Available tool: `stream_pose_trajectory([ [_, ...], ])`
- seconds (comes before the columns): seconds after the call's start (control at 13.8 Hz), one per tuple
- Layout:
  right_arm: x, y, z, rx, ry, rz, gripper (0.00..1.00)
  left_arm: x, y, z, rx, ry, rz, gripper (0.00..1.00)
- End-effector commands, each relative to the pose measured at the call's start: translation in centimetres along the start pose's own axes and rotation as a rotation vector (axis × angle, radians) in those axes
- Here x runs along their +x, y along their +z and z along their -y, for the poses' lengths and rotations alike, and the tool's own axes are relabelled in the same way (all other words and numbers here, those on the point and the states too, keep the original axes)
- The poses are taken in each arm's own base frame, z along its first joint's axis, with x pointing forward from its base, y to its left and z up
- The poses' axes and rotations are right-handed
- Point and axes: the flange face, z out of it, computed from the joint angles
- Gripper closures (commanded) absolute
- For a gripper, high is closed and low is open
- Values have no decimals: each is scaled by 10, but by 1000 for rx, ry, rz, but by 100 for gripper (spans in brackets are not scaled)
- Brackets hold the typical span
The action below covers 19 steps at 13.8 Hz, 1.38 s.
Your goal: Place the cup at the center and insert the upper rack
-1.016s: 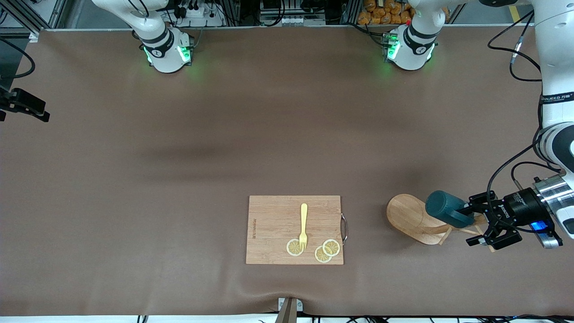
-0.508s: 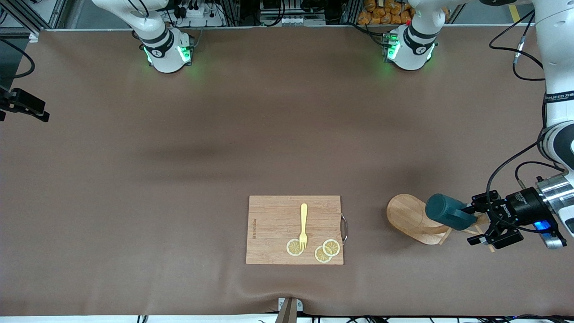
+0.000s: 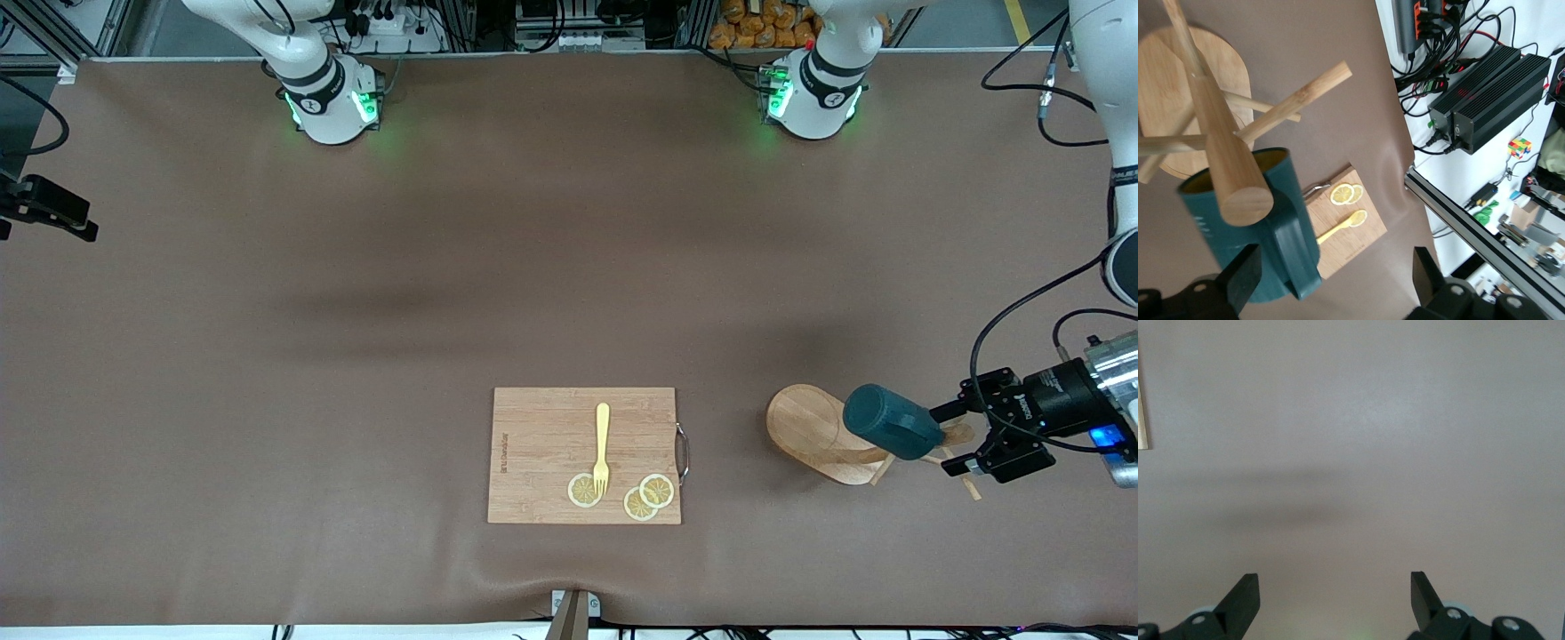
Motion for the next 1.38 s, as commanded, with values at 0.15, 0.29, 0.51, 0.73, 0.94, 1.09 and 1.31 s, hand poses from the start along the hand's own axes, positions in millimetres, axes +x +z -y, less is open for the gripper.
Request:
stream_pose_trajectory([
  [0.15,1,1,-5,6,13,3,0,-47,-17,-18,158,186,-116,0],
  [0.29,2,3,-6,4,15,5,0,-65,-24,-23,225,257,-156,0],
  [0.51,2,3,-7,4,18,5,0,-87,-47,-28,283,367,-163,0],
  [0.73,2,3,-7,9,17,5,0,-124,-66,-25,423,535,-148,0],
  [0.94,3,2,-6,9,16,3,0,-151,-68,-32,518,638,-190,0],
  [1.09,3,2,-6,9,16,3,0,-163,-69,-27,607,732,-151,0],
  [1.31,3,3,-6,10,14,3,0,-173,-86,-15,680,843,-86,0],
])
